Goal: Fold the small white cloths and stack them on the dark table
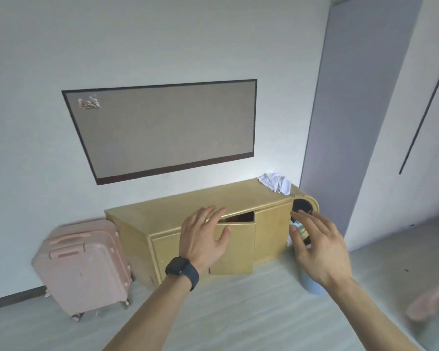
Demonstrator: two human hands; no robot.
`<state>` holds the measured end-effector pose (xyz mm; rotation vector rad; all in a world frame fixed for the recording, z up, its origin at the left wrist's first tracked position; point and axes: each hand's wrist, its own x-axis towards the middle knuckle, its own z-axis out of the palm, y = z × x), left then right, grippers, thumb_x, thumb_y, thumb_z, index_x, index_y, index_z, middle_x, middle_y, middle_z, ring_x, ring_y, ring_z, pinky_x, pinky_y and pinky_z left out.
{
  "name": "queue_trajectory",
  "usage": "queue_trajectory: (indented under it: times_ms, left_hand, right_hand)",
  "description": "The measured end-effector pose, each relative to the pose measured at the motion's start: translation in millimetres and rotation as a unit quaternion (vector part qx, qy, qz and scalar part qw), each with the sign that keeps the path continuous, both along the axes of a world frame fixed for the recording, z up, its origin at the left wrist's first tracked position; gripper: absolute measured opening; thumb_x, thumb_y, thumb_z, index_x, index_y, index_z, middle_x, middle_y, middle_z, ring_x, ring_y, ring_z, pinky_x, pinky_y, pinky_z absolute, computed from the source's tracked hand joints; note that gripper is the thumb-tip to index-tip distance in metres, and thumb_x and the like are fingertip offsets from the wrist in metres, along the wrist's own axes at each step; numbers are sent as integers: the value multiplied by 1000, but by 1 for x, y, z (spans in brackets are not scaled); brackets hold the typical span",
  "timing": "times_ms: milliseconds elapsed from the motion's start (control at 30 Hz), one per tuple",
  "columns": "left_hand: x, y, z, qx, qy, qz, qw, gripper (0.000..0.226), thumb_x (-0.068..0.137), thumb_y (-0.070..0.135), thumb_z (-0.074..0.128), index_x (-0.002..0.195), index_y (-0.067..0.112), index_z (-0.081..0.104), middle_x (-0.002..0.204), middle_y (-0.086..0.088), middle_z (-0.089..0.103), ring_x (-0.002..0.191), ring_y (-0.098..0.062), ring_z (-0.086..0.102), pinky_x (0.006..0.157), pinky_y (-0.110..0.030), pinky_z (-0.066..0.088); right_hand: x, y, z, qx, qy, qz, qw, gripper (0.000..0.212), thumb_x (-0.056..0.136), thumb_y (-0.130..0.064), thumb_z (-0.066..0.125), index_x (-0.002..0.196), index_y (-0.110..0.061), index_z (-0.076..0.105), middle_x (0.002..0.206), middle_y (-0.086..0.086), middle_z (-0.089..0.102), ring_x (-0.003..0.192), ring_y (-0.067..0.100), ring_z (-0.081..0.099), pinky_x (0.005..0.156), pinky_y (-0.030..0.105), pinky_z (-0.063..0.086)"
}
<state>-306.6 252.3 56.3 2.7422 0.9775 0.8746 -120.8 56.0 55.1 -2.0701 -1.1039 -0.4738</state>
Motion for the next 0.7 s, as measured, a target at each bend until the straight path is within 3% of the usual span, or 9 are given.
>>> queue_trajectory:
  times_ms: [367, 533, 700]
  left_hand:
    - [226, 153, -35, -55, 23, 26, 998, 49, 95, 54, 42, 142, 42, 45, 148, 8, 47, 138, -15, 38, 115, -36, 29]
    - [309, 224, -70, -103, 32, 39, 993, 58, 89, 61, 27, 143, 45, 42, 151, 12, 43, 143, -13, 31, 118, -34, 23]
    - [395, 309, -111, -151, 55, 38, 986, 50, 96, 54, 38, 146, 46, 36, 155, 12, 36, 147, -11, 21, 120, -31, 13]
  right_hand:
    - [239, 160, -38, -54, 36, 32, 997, 48, 93, -54, 38, 124, -29, 64, 122, -14, 66, 126, 19, 51, 97, 43, 48]
    - [322, 234, -68, -94, 43, 25, 994, 49, 91, -56, 39, 123, -30, 64, 118, -11, 68, 123, 19, 53, 92, 41, 50]
    - [402, 320, -112, -146, 84, 4, 986, 39, 91, -49, 56, 126, -33, 62, 120, -12, 66, 124, 16, 51, 95, 42, 47]
